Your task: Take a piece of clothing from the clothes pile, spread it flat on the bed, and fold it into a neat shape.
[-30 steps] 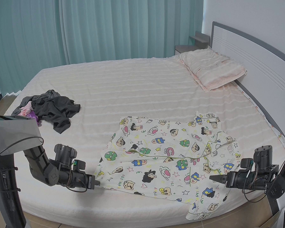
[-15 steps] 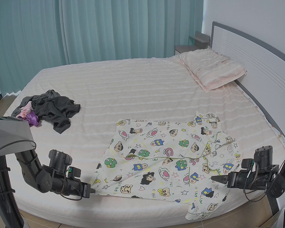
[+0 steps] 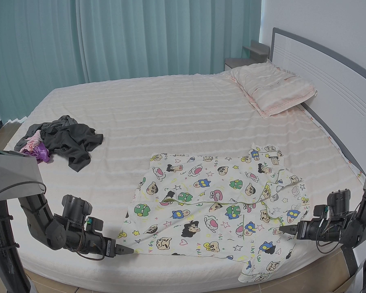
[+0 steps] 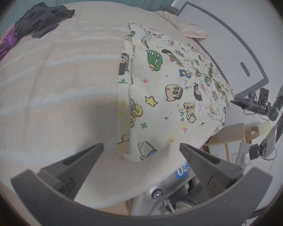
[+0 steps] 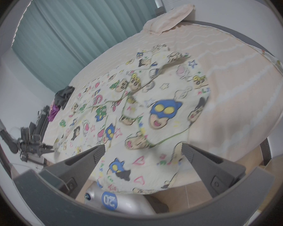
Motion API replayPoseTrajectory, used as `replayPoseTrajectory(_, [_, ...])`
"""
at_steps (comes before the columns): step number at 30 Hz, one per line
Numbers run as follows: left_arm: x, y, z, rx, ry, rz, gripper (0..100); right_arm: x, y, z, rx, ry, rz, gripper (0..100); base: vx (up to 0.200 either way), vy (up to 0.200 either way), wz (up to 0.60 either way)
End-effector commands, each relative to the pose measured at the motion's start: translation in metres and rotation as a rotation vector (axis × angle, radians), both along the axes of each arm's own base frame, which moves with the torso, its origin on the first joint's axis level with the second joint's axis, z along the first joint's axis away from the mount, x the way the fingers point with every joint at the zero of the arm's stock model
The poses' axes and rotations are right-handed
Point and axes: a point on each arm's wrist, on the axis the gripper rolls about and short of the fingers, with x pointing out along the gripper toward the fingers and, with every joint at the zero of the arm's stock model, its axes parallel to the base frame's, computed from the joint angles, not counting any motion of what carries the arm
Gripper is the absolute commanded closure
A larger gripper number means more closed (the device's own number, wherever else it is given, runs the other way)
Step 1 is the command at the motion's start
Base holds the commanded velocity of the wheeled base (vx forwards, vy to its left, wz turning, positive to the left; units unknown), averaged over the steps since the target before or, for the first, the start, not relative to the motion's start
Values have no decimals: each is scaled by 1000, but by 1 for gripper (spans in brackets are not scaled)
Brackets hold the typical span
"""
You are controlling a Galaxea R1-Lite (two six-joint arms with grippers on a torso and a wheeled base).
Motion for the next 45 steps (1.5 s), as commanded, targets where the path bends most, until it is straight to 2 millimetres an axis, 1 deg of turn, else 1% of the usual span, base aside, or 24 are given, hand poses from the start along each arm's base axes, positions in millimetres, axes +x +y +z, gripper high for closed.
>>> replayPoseTrajectory(1, [-7, 1, 1, -7, 14, 5, 0, 13, -21, 1, 1, -38, -92, 0, 0, 0, 0])
replayPoseTrajectory(2, [-7, 1, 1, -7, 14, 5, 0, 13, -21, 1, 1, -38, -92, 0, 0, 0, 0])
replayPoseTrajectory(3, [-10, 3, 5, -27, 9, 7, 0, 20, -32, 7, 2, -80, -134, 0, 0, 0, 0])
replayPoseTrajectory(4, [-13, 5, 8, -45, 10, 11, 0, 25, -37, 11, 1, -105, -153, 0, 0, 0, 0])
replayPoseTrajectory(8, [-19, 6, 23, -133, -9, 48, 0, 49, -53, 19, -7, -171, -203, 0, 0, 0, 0])
replayPoseTrajectory(9, [-19, 6, 25, -139, -11, 54, 0, 51, -54, 19, -7, -171, -204, 0, 0, 0, 0])
replayPoseTrajectory(10, [-18, 6, 33, -178, -21, 103, 0, 63, -59, 19, -8, -172, -215, 0, 0, 0, 0])
replayPoseTrajectory(12, [-18, 5, 42, -227, -27, 162, 0, 79, -67, 23, -8, -164, -231, 0, 0, 0, 0])
replayPoseTrajectory(13, [-18, 5, 45, -249, -30, 185, 0, 86, -71, 23, -6, -152, -239, 0, 0, 0, 0])
replayPoseTrajectory(14, [-18, 5, 45, -249, -30, 185, 0, 86, -71, 23, -6, -152, -239, 0, 0, 0, 0])
replayPoseTrajectory(15, [-21, 5, 50, -276, -41, 210, 0, 99, -76, 20, -7, -122, -247, 0, 0, 0, 0])
replayPoseTrajectory(16, [-21, 5, 50, -280, -42, 214, 0, 102, -77, 18, -5, -115, -250, 0, 0, 0, 0])
replayPoseTrajectory(18, [-23, 5, 53, -301, -46, 236, 0, 119, -81, 12, -5, -97, -250, 0, 0, 0, 0])
replayPoseTrajectory(21, [-25, 2, 54, -333, -32, 260, 0, 134, -85, 0, -7, -62, -254, 0, 0, 0, 0])
replayPoseTrajectory(23, [-26, 1, 54, -337, -30, 262, 0, 140, -86, -3, -12, -55, -253, 0, 0, 0, 0])
replayPoseTrajectory(26, [-29, 1, 51, -338, -24, 259, 0, 151, -86, -20, -22, 4, -247, 0, 0, 0, 0])
replayPoseTrajectory(29, [-30, -2, 50, -341, -24, 244, 0, 159, -86, -22, -43, -4, -252, 0, 0, 0, 0])
replayPoseTrajectory(31, [-30, -2, 49, -340, -23, 244, 0, 160, -84, -25, -54, 0, -250, 0, 0, 0, 0])
replayPoseTrajectory(33, [-32, -2, 49, -340, -23, 242, 0, 164, -78, -30, -88, 7, -216, 0, 0, 0, 0])
replayPoseTrajectory(38, [-34, -2, 48, -343, -32, 242, 0, 174, -68, -26, -89, 41, -181, 0, 0, 0, 0])
replayPoseTrajectory(39, [-34, -2, 47, -342, -30, 243, 0, 174, -68, -26, -87, 44, -180, 100, 0, 0, 0])
replayPoseTrajectory(40, [-34, -2, 45, -343, -33, 242, 0, 180, -66, -25, -87, 45, -177, 100, 0, 0, 0])
replayPoseTrajectory(42, [-34, -2, 44, -344, -38, 243, 0, 184, -67, -24, -94, 39, -180, 100, 0, 0, 0])
replayPoseTrajectory(45, [-34, -2, 43, -345, -42, 242, 0, 185, -70, -23, -113, 33, -195, 100, 0, 0, 0])
